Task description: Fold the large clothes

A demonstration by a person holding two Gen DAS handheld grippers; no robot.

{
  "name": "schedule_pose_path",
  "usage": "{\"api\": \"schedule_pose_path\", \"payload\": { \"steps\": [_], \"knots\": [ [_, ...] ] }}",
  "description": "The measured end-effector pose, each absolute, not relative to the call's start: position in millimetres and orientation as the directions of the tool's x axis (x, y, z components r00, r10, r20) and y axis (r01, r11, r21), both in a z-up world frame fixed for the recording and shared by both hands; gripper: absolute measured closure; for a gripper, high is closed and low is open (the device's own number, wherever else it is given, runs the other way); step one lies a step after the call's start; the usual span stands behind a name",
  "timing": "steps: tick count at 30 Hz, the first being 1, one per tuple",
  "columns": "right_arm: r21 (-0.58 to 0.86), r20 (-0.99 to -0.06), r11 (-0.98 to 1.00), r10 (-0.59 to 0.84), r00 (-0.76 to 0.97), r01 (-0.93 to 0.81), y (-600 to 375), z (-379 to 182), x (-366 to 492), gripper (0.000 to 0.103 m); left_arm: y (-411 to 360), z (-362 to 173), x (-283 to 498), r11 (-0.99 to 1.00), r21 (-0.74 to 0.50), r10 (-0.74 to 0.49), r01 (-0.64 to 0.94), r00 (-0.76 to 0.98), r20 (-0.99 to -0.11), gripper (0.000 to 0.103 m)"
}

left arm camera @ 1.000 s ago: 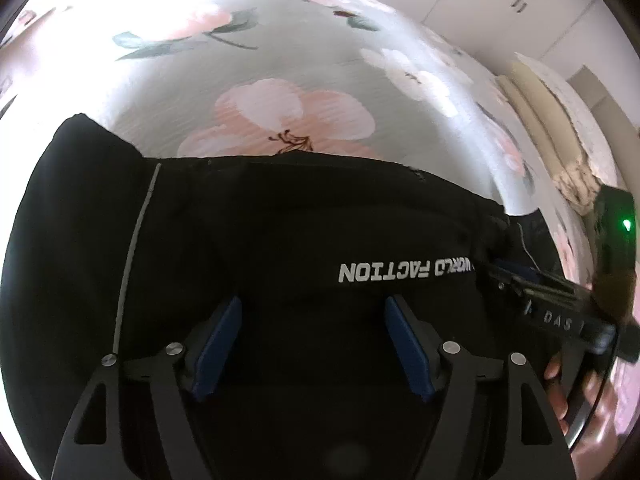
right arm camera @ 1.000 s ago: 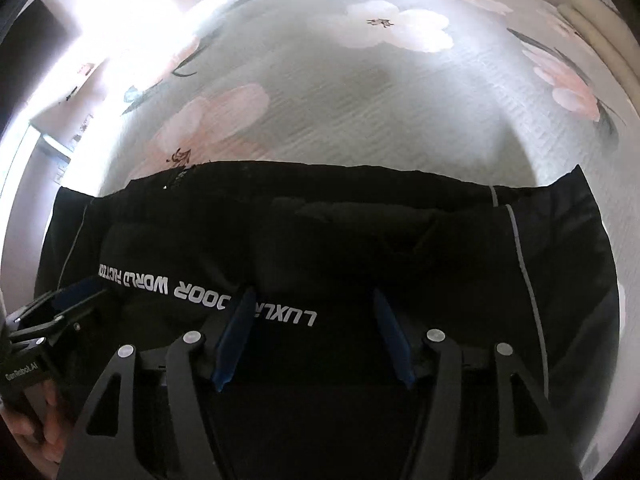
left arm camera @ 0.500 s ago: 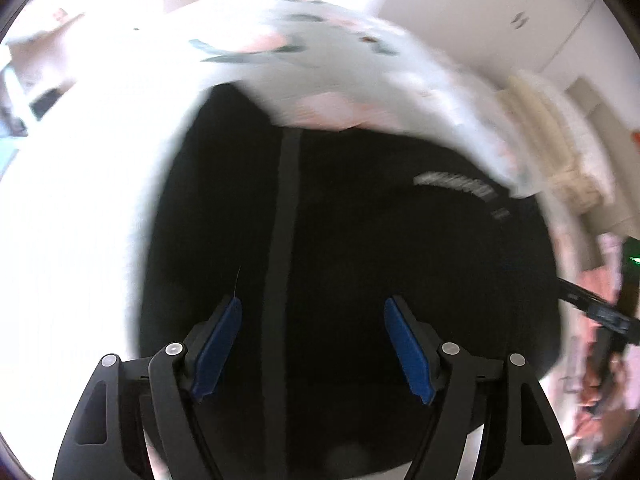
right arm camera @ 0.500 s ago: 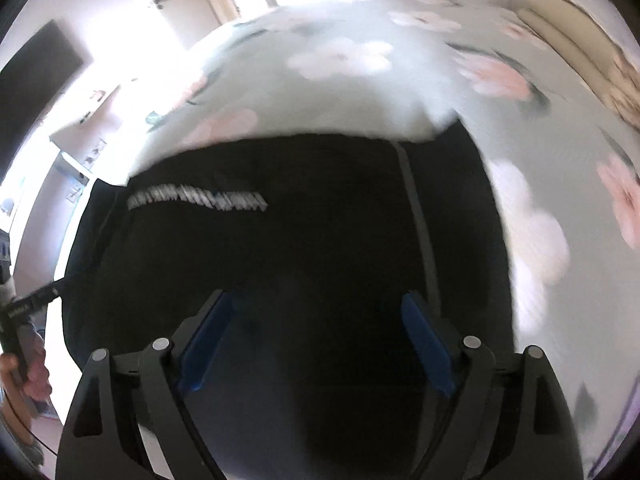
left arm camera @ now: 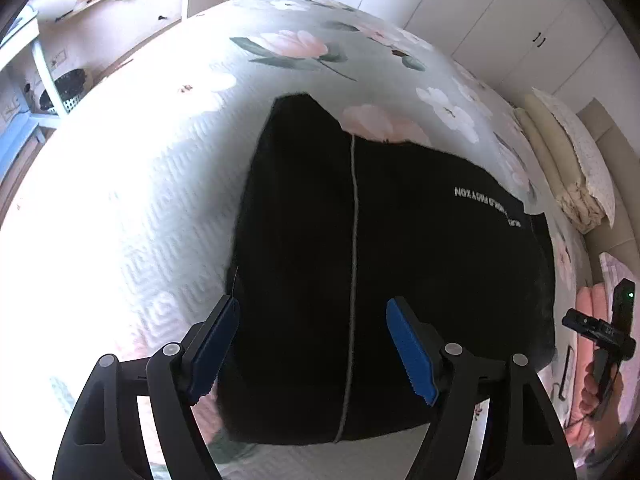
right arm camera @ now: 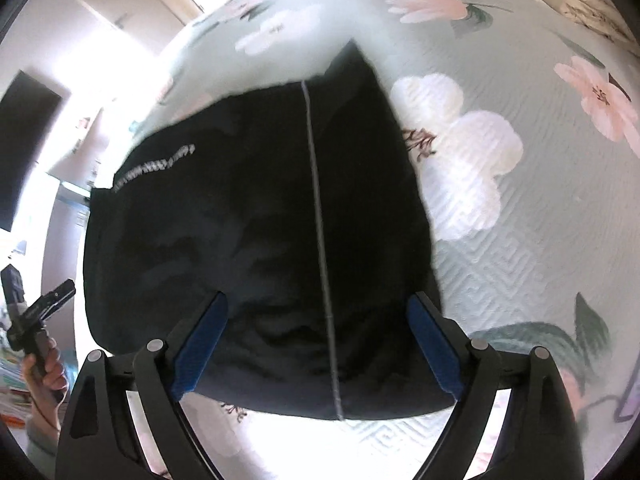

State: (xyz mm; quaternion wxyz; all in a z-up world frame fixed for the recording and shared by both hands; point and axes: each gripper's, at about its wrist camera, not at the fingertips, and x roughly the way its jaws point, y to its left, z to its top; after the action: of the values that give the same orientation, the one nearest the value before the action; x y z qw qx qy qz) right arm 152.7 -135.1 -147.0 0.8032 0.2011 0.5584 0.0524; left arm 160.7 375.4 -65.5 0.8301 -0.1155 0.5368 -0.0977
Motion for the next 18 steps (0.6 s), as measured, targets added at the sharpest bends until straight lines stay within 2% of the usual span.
{"api": "schedule_pose_path", "payload": {
  "steps": [4,10,15,18],
  "knots": [
    [0.361,-0.887,0.914,0.275,0.372,0.185,-160.7,-149.6,166.8,0.008,394.5,-69.7,175.6,0.947,-0.321,-0.295,-0.008,0.377,-0.878,0.026],
    [0.436,-0.867,0.874,0.346,0.358,0.213,-177.4,-183.7,191.1,0.008,418.5,-118.1,202.6,0.823,-0.559,-0.506,-0.095,0.32,-0.801,0.026],
    [0.426,-0.882,0.884,0.358,0.307,0.192,-175.5,-210.3,208.1,0.008,409.6,-151.4,220.9,0.822,-0.561,-0.524,-0.097,0.257,-0.812,0.026],
    [0.443,-0.874,0.879,0.381,0.302,0.174,-179.2,-217.2,210.9,0.002,405.9,-163.7,227.6,0.802,-0.591,-0.559,-0.084,0.244,-0.793,0.024]
  ]
}}
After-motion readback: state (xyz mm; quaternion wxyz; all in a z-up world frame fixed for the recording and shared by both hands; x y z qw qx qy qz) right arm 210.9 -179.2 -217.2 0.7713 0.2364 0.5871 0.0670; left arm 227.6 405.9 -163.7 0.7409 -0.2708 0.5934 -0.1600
